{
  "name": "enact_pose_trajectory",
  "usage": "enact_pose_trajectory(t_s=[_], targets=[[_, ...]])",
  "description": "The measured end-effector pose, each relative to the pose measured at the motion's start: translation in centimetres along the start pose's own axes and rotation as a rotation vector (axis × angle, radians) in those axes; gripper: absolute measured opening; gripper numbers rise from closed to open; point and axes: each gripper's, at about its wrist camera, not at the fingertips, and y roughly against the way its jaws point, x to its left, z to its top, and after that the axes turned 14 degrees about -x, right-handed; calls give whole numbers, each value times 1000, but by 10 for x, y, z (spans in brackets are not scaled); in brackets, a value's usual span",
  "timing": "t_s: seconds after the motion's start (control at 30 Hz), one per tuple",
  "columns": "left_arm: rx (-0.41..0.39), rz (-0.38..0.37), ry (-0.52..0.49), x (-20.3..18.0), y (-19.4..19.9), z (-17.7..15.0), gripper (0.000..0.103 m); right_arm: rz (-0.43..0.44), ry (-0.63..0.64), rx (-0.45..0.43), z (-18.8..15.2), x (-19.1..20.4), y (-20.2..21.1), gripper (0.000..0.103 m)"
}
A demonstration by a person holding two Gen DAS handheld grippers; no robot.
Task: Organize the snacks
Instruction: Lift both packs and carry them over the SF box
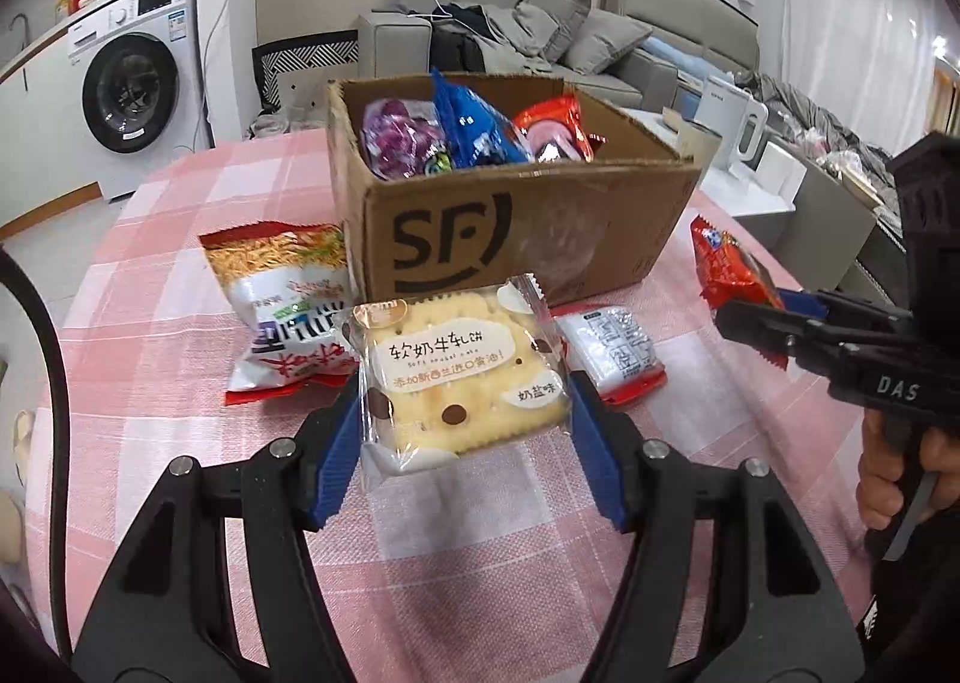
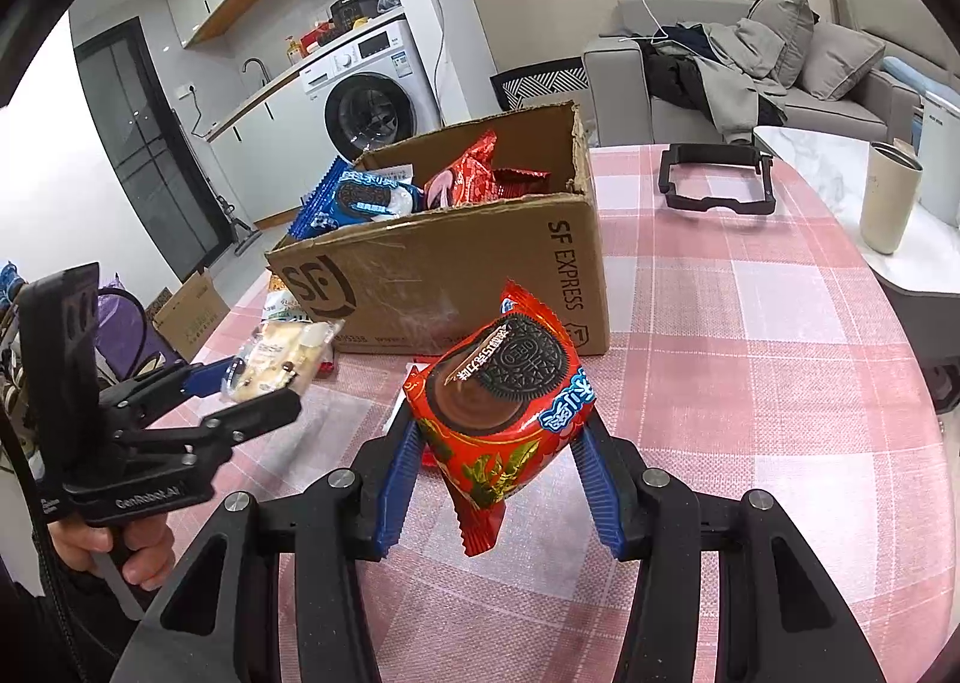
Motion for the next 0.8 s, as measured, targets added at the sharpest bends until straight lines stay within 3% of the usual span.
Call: enact_pose_trajectory(t_s=[0.43,0.8], targets=[[-81,8,18,17,66,25,61,23,12,-47,8,10,13,50],[-134,6,15,17,88,59,61,11,28,-119,34,18,23,50]])
